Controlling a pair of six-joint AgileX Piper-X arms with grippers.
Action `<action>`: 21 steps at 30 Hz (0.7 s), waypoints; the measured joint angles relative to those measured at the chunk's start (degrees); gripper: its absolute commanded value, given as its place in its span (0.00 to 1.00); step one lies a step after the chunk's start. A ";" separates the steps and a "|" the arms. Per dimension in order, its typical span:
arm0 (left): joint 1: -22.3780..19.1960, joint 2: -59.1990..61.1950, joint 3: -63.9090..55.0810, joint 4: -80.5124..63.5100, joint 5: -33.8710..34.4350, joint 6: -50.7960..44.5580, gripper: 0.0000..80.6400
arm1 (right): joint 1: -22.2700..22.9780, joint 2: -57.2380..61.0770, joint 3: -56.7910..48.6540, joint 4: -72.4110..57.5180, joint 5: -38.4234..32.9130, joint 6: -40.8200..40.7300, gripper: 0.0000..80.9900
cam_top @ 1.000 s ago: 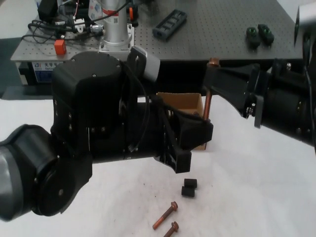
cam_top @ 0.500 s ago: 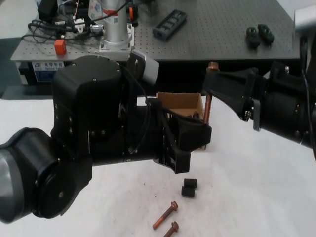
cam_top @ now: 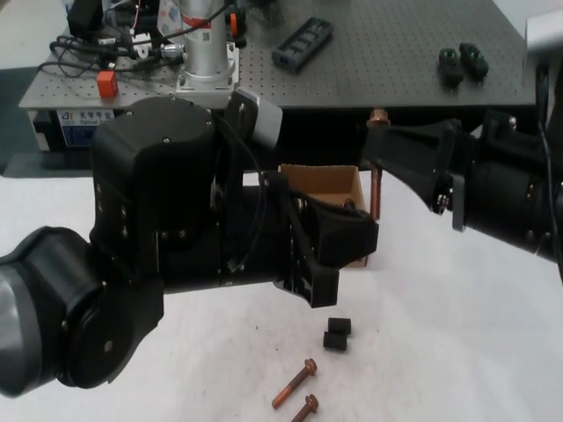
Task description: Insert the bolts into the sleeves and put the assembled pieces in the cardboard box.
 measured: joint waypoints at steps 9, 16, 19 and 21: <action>0.00 0.00 -0.30 -2.36 1.69 -0.39 0.01 | 0.00 0.00 0.00 -0.39 1.32 0.00 0.04; 0.00 0.00 -0.30 -5.08 2.27 -0.69 0.01 | 0.00 0.00 0.00 -0.39 1.21 0.00 0.04; 0.00 0.00 -0.30 -5.45 2.27 -1.38 0.01 | 0.00 0.00 0.00 -0.39 0.35 0.00 0.04; 0.00 0.00 -0.30 -5.45 2.27 -1.83 0.01 | 0.00 0.00 0.00 -0.25 -0.05 0.00 0.04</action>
